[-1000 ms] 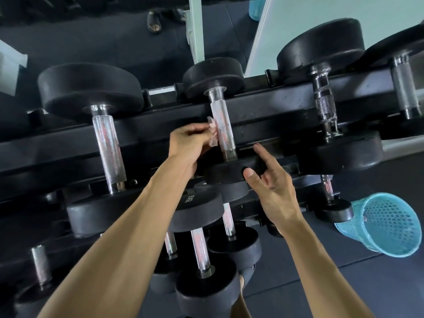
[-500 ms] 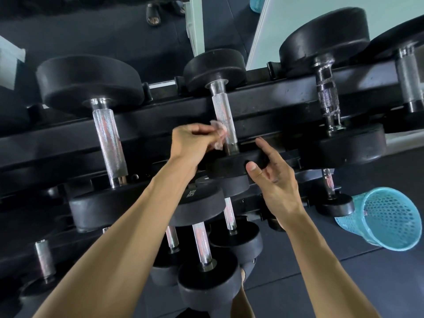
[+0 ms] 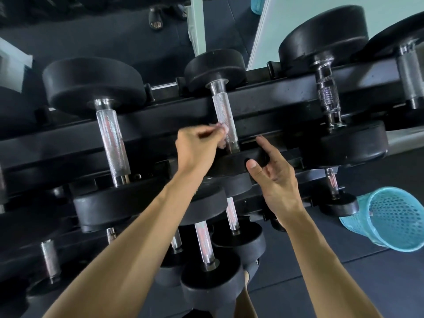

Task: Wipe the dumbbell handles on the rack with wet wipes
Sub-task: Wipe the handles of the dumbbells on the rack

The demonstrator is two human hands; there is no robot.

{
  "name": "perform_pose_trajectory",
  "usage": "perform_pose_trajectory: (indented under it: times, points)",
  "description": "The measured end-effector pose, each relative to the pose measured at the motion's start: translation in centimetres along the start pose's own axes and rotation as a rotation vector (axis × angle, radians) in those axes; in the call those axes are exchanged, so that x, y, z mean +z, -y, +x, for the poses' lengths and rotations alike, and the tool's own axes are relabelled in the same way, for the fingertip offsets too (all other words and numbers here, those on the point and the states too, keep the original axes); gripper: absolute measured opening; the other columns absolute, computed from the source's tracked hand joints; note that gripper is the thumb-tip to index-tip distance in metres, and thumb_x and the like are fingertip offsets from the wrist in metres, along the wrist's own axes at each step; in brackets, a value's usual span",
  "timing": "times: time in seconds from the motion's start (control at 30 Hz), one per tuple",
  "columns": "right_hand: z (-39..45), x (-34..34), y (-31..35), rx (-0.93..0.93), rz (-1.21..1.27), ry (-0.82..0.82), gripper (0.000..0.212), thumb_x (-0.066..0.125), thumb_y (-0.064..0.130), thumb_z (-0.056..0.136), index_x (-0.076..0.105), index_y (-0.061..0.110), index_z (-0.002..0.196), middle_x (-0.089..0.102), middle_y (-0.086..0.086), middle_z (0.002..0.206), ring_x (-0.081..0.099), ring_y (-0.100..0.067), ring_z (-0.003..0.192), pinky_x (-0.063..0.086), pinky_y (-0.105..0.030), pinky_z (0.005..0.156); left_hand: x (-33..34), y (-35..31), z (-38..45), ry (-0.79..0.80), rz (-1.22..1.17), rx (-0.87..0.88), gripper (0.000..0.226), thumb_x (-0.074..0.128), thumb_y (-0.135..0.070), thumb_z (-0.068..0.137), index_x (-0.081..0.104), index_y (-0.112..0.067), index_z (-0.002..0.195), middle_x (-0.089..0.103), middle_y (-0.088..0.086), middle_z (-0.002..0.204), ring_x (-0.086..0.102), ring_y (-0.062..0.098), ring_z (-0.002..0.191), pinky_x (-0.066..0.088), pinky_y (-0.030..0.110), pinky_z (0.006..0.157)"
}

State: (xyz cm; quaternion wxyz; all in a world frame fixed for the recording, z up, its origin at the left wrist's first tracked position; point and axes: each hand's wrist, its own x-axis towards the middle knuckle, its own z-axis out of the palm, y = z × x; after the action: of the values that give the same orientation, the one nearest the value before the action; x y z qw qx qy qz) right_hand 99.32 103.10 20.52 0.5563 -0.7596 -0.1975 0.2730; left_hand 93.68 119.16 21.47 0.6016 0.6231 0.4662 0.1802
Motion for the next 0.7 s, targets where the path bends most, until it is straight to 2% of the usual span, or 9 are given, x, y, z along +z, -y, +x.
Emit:
perform_pose_trajectory:
  times: [0.03,0.1,0.17,0.27,0.33,0.43,0.57,0.63,0.7]
  points:
    - [0.0,0.0,0.0,-0.003,0.000,0.002,0.056,0.065,0.049,0.082,0.049,0.046,0.136,0.040,0.033,0.069,0.038,0.013,0.071,0.035,-0.009,0.071,-0.3,0.3,-0.6,0.040,-0.012,-0.002,0.003,0.079,-0.019,0.084,0.080,-0.021,0.081,0.076,-0.007,0.073,0.070,0.000,0.079,0.054,0.026,0.088]
    - [0.1,0.0,0.1,-0.002,0.005,0.006,0.055,0.064,0.047,0.082,0.049,0.047,0.135,0.039,0.033,0.069,0.038,0.013,0.070,0.034,-0.009,0.068,-0.7,0.7,-1.1,0.091,-0.030,0.032,0.010,0.081,-0.012,0.081,0.080,-0.019,0.088,0.077,-0.009,0.085,0.071,0.000,0.089,0.053,0.024,0.094]
    - [0.1,0.0,0.0,-0.007,0.006,0.005,0.056,0.064,0.047,0.082,0.049,0.045,0.136,0.037,0.031,0.071,0.038,0.013,0.069,0.034,-0.009,0.066,-0.6,0.9,-0.8,0.095,-0.032,0.050,0.013,0.084,-0.008,0.076,0.079,-0.017,0.085,0.078,-0.007,0.088,0.072,0.004,0.093,0.053,0.027,0.097]
    - [0.1,-0.2,-0.2,-0.016,-0.004,0.011,0.061,0.065,0.050,0.082,0.049,0.040,0.140,0.040,0.033,0.069,0.038,0.014,0.067,0.036,-0.007,0.065,0.0,0.0,0.9,-0.019,-0.074,0.062,0.013,0.089,-0.017,0.072,0.076,-0.020,0.073,0.077,-0.004,0.082,0.074,0.010,0.087,0.056,0.035,0.093]
    - [0.2,-0.3,-0.4,-0.009,0.005,0.019,0.060,0.065,0.048,0.082,0.049,0.041,0.139,0.043,0.037,0.064,0.039,0.015,0.066,0.037,-0.008,0.068,0.3,-1.2,3.4,-0.125,-0.182,0.022,0.017,0.089,-0.014,0.071,0.073,-0.019,0.070,0.077,0.000,0.079,0.075,0.015,0.085,0.058,0.037,0.090]
    - [0.2,-0.3,-0.3,-0.006,0.011,0.030,0.054,0.064,0.047,0.082,0.048,0.048,0.133,0.042,0.037,0.063,0.039,0.014,0.067,0.037,-0.008,0.073,0.5,-2.9,5.1,-0.132,-0.352,-0.093,0.019,0.084,0.001,0.073,0.070,-0.012,0.070,0.076,0.005,0.078,0.074,0.015,0.080,0.059,0.032,0.082]
    - [0.1,-0.2,-0.1,-0.010,0.018,0.022,0.054,0.066,0.050,0.081,0.049,0.049,0.133,0.040,0.035,0.065,0.039,0.014,0.066,0.037,-0.008,0.064,0.3,-2.1,1.5,0.053,-0.259,-0.122,0.018,0.081,0.007,0.073,0.068,-0.006,0.074,0.075,-0.003,0.073,0.073,0.008,0.074,0.058,0.022,0.070]
    - [0.1,-0.4,0.0,-0.015,-0.002,0.030,0.061,0.068,0.055,0.080,0.048,0.046,0.137,0.040,0.036,0.064,0.040,0.015,0.065,0.037,-0.006,0.065,0.6,-2.7,1.7,0.009,-0.263,-0.075,0.019,0.083,0.005,0.071,0.068,-0.006,0.073,0.075,0.000,0.073,0.074,0.011,0.073,0.058,0.021,0.071]
    - [0.2,-0.6,-0.1,-0.008,-0.016,0.045,0.061,0.072,0.055,0.083,0.048,0.043,0.138,0.041,0.039,0.062,0.042,0.015,0.065,0.038,-0.006,0.075,1.3,-4.4,3.4,-0.130,-0.342,-0.062,0.019,0.082,0.008,0.072,0.068,-0.005,0.075,0.074,0.003,0.071,0.074,0.010,0.065,0.055,0.015,0.065]
